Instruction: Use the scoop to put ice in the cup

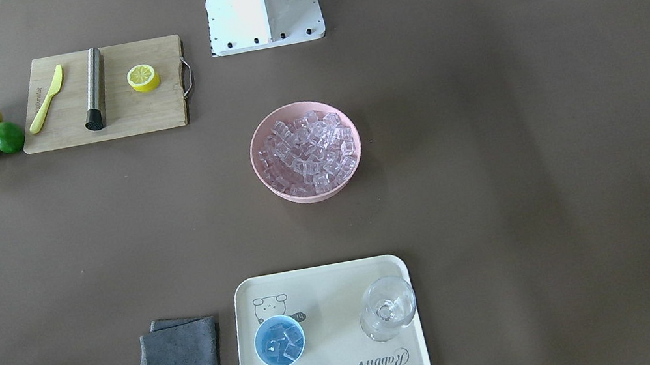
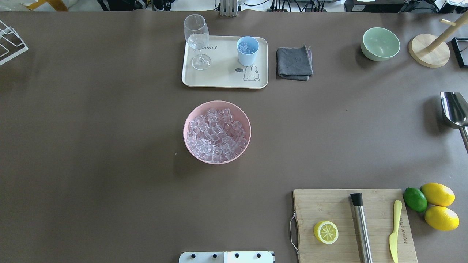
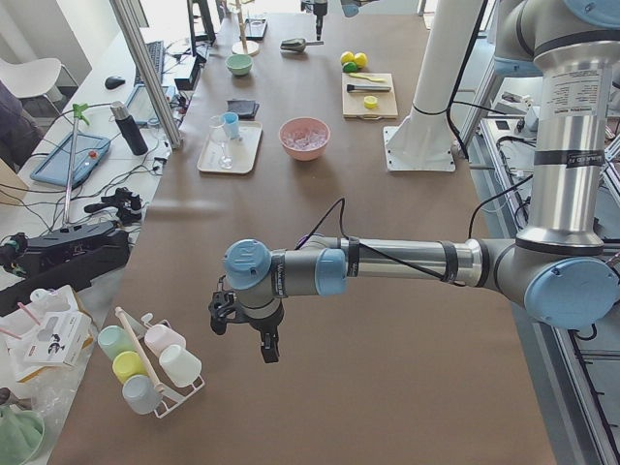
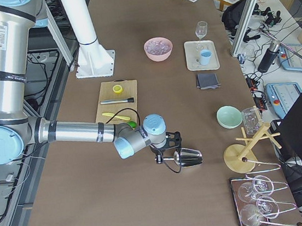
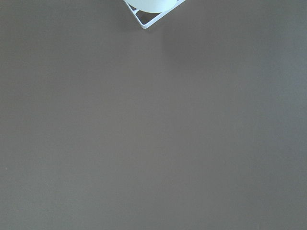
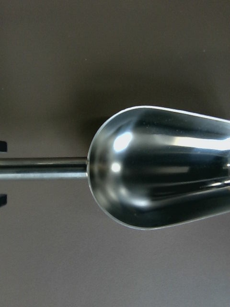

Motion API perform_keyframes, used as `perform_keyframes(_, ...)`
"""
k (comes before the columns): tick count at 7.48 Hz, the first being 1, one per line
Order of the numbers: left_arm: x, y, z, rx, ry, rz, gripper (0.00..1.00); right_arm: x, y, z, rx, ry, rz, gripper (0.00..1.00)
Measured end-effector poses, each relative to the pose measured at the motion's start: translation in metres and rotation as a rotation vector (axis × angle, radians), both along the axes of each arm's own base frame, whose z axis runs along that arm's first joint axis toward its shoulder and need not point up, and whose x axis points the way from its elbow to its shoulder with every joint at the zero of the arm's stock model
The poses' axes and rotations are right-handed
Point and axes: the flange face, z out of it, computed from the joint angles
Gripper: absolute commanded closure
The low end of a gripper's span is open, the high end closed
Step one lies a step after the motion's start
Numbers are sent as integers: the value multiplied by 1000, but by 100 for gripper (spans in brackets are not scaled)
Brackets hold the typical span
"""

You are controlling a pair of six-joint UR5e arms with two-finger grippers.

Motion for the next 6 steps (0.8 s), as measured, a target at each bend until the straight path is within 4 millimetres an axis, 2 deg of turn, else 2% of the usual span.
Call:
perform_keyframes(4,0,-1,-1,3,0,1,1,5,5,-10,13,-65,-37,0)
perform_keyframes(5,0,-1,0,4,-2,2,1,15,6,-9,24,-70,-41,0)
perform_keyframes(6,0,-1,0,3,-2,2,1,33,5,-5,32,-73,-57,0)
